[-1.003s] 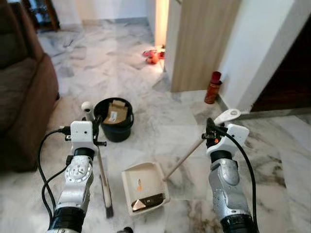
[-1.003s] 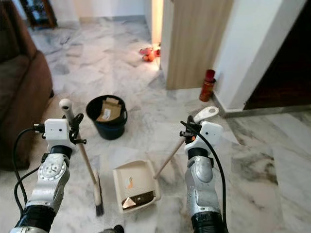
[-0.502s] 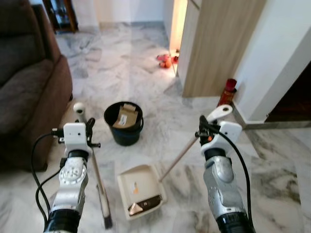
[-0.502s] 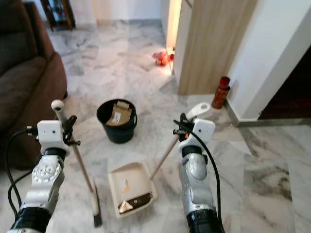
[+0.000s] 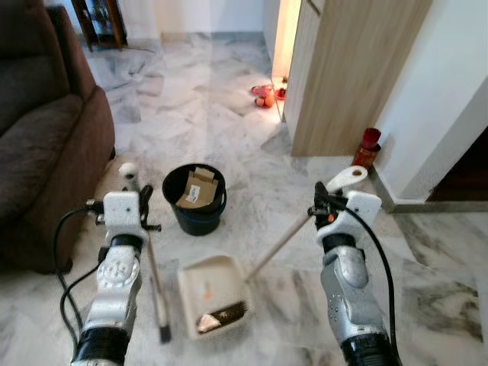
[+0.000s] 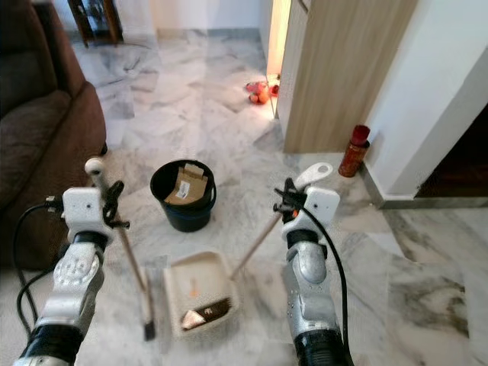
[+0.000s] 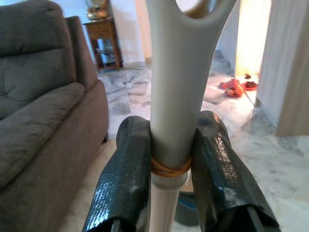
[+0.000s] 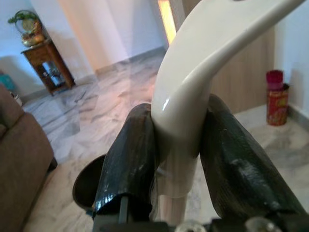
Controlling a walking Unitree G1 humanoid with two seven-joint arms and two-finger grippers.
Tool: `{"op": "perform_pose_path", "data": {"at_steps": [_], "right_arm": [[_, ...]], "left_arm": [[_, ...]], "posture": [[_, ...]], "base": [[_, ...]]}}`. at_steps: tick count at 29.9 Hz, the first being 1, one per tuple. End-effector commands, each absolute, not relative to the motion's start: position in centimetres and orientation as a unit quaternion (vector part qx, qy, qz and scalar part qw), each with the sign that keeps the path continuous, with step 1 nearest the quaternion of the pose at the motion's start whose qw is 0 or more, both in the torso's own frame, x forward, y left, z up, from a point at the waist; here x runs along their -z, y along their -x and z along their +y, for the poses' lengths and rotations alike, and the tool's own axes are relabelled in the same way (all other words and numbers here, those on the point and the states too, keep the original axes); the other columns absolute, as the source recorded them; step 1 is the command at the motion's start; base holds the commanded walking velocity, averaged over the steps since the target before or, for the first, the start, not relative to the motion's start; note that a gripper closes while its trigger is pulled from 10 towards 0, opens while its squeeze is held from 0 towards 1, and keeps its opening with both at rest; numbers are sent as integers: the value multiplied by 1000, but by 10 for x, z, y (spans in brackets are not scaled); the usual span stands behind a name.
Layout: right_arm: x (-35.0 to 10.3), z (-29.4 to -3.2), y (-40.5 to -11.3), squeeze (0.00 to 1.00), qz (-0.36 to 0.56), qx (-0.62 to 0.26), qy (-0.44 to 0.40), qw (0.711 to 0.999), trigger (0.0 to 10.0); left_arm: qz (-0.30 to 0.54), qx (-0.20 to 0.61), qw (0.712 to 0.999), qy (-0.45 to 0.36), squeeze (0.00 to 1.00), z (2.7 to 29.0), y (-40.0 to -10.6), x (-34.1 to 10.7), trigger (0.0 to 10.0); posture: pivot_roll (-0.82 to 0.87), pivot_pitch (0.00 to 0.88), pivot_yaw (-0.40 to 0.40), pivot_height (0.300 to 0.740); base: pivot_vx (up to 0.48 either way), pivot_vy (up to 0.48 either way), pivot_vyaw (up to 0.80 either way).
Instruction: Sweep floor
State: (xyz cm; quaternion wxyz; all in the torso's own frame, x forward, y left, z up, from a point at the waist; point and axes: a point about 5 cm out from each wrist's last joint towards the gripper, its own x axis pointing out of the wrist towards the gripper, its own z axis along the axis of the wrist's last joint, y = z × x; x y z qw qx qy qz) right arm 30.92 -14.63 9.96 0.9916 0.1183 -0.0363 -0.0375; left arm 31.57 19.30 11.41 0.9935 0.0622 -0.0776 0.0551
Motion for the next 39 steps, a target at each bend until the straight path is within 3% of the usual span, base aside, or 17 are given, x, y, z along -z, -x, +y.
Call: {"op": "perform_pose_path", "data": {"at_steps": [1, 39], "right_arm": [[-115, -141, -314, 0, -66, 26, -116, 991, 10000], [-116, -141, -315, 0, -68, 22, -124, 990, 10000]], "left_arm": [[-98, -66, 991, -66, 12, 201, -317, -124, 10000], [-104, -65, 990, -63, 0, 201, -317, -126, 10000]], "posture": [[-16, 51, -11, 740], [-16, 55, -10, 740]], "base": [[292, 0, 475], [261, 0, 0]]}}
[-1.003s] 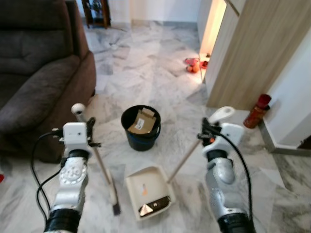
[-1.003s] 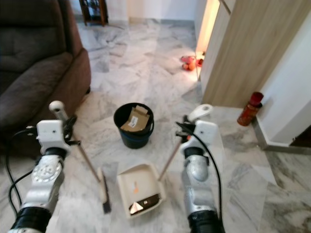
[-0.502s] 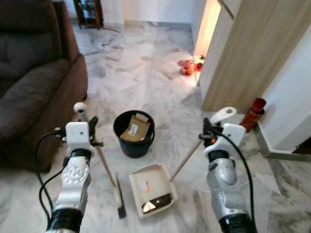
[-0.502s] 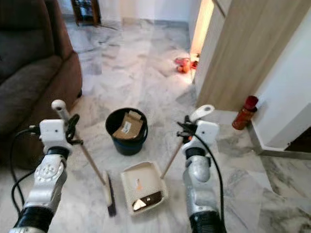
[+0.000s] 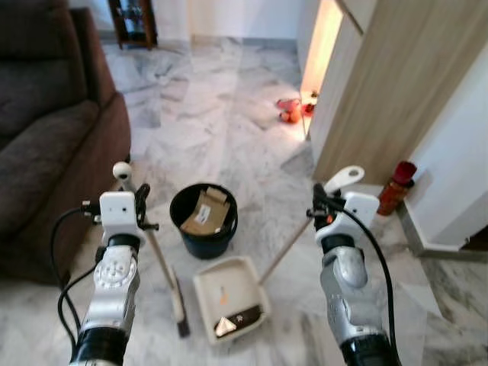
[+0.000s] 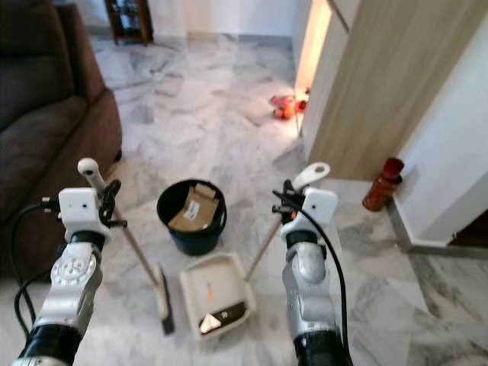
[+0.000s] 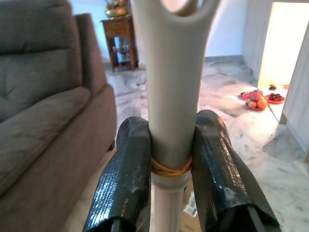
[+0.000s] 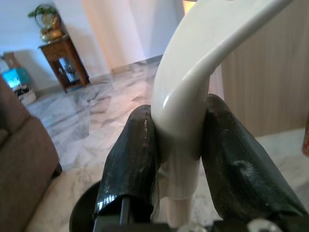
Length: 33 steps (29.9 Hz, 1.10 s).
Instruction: Sweep floor
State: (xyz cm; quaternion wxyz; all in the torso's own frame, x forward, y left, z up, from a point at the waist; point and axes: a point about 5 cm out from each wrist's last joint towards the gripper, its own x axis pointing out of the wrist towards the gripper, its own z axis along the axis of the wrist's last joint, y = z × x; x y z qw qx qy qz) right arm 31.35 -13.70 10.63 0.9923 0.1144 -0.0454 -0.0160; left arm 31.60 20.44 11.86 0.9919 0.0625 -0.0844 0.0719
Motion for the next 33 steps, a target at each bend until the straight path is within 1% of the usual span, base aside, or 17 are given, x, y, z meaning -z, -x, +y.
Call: {"op": "perform_pose_path", "data": {"at_steps": [1, 8, 21, 27, 33], "right_arm": [[-117, -141, -314, 0, -69, 20, -124, 990, 10000], [-125, -140, -314, 0, -84, 14, -126, 988, 10000], [-164, -146, -300, 0, -141, -19, -121, 982, 10000], [-194, -151, -293, 0, -174, -30, -119, 977, 10000], [-225, -151, -289, 0, -213, -38, -122, 969, 10000]], "left_arm": [[-104, -65, 990, -64, 0, 200, -317, -126, 10000], [-101, -64, 991, -64, 0, 201, -317, -125, 10000], [-99, -63, 991, -63, 0, 200, -316, -123, 10000], [-98, -64, 991, -63, 0, 200, -316, -123, 10000], [-100, -64, 991, -64, 0, 200, -317, -124, 10000]], "posture": [[-16, 55, -10, 740], [-15, 53, -11, 740], [-19, 50, -12, 740], [-20, 50, -14, 740], [-22, 54, -13, 740]], "base": [[0, 0, 0], [0, 0, 0], [0, 0, 0], [0, 0, 0], [0, 0, 0]]}}
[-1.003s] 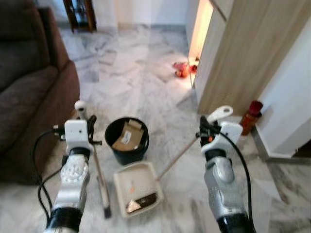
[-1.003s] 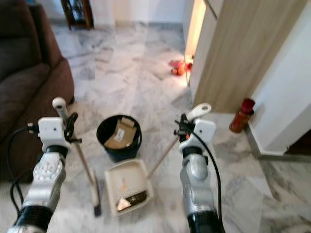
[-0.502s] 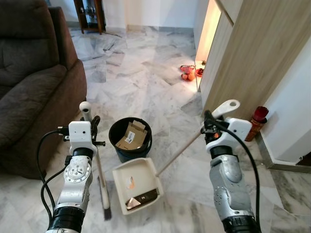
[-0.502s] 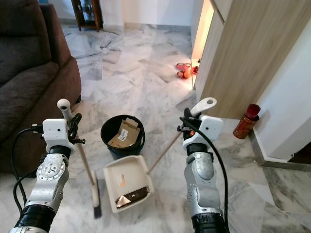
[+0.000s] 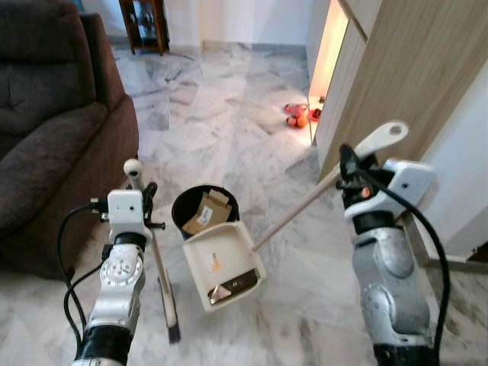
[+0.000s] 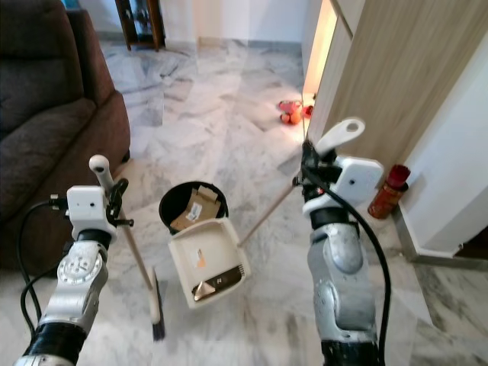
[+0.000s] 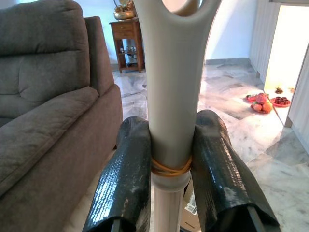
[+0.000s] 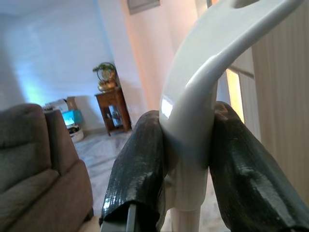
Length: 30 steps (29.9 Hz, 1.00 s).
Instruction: Sweep floor
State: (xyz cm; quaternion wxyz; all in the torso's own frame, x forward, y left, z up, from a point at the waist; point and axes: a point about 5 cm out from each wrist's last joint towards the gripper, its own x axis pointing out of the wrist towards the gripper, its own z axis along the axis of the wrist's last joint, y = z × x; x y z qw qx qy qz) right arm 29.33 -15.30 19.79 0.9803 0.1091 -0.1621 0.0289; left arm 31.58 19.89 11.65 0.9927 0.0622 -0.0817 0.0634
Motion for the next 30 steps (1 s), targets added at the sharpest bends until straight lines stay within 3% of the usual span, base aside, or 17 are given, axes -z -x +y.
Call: {"op": "perform_pose_path", "data": {"at_steps": [1, 18, 24, 30], "right_arm": [[-230, -150, -289, 0, -220, -36, -124, 967, 10000], [-255, -143, -295, 0, -246, -29, -151, 957, 10000], [-255, -139, -297, 0, -243, -33, -156, 957, 10000], [-255, -139, -297, 0, -241, -33, -154, 958, 10000]], "left_arm": [[-103, -63, 991, -64, 0, 200, -316, -124, 10000], [-118, -80, 983, -113, 4, 224, -289, -124, 10000], [-120, -81, 983, -111, 8, 221, -292, -126, 10000], [-120, -75, 984, -106, 16, 213, -294, -127, 10000]], "posture": [[-22, 54, -13, 740], [-11, 71, -7, 740], [-1, 70, -10, 740], [-2, 70, -10, 740]], "base": [[0, 0, 0], [0, 0, 0], [0, 0, 0], [299, 0, 0]]}}
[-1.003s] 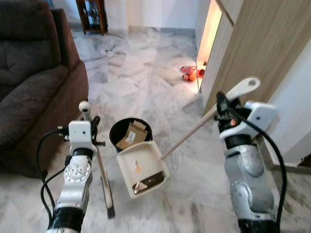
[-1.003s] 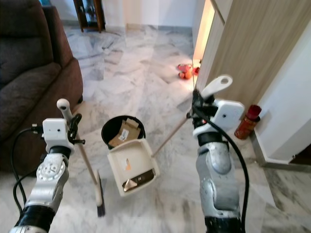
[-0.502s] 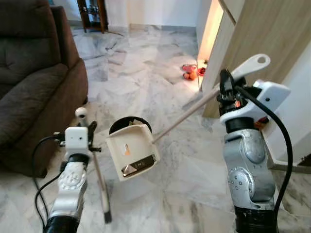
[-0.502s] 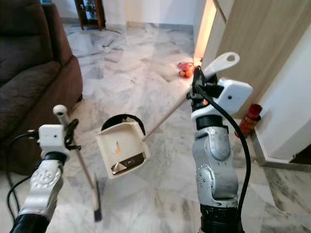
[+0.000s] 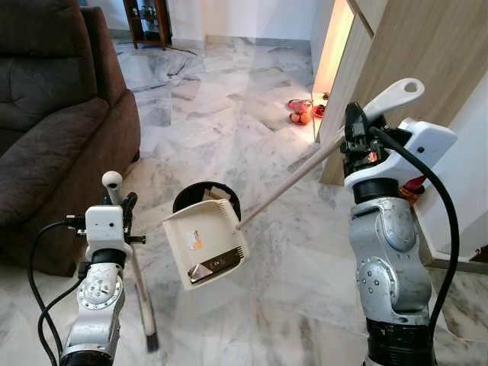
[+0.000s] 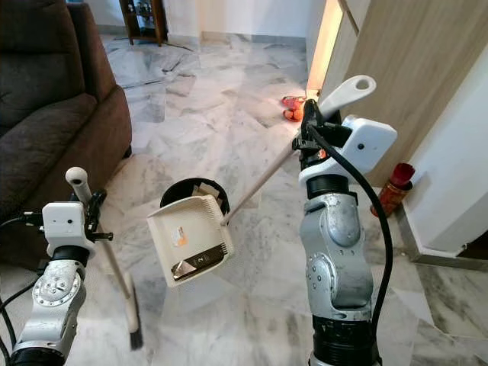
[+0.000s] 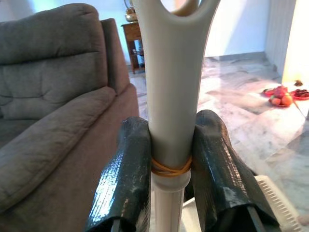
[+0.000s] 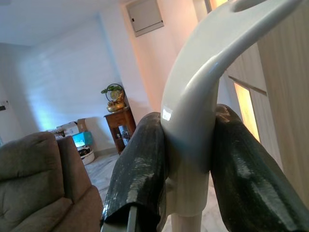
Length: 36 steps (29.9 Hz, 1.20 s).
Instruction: Sweep floor
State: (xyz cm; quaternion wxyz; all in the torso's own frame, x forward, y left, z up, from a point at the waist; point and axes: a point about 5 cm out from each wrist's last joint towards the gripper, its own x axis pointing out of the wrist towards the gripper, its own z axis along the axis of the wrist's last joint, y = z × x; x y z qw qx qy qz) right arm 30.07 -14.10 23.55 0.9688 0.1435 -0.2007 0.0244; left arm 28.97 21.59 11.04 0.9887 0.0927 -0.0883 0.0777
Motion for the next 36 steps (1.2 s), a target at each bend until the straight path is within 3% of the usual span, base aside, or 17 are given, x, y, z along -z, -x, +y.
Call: {"op": "perform_pose_path", "data": {"at_steps": [1, 28, 36], "right_arm": [[-255, -139, -297, 0, -241, -34, -152, 958, 10000], [-257, -134, -298, 0, -243, -45, -152, 957, 10000], [-260, -132, -298, 0, -248, -52, -148, 956, 10000]], "left_arm": [[-120, -74, 984, -105, 12, 213, -294, -127, 10000], [-121, -76, 984, -104, 16, 213, -295, -128, 10000], [-122, -76, 984, -103, 16, 213, -296, -129, 10000]], "posture": [[-4, 70, -9, 740], [4, 62, -13, 740], [4, 57, -14, 740]], "base": [[311, 0, 0], [317, 0, 0], [317, 0, 402]]}}
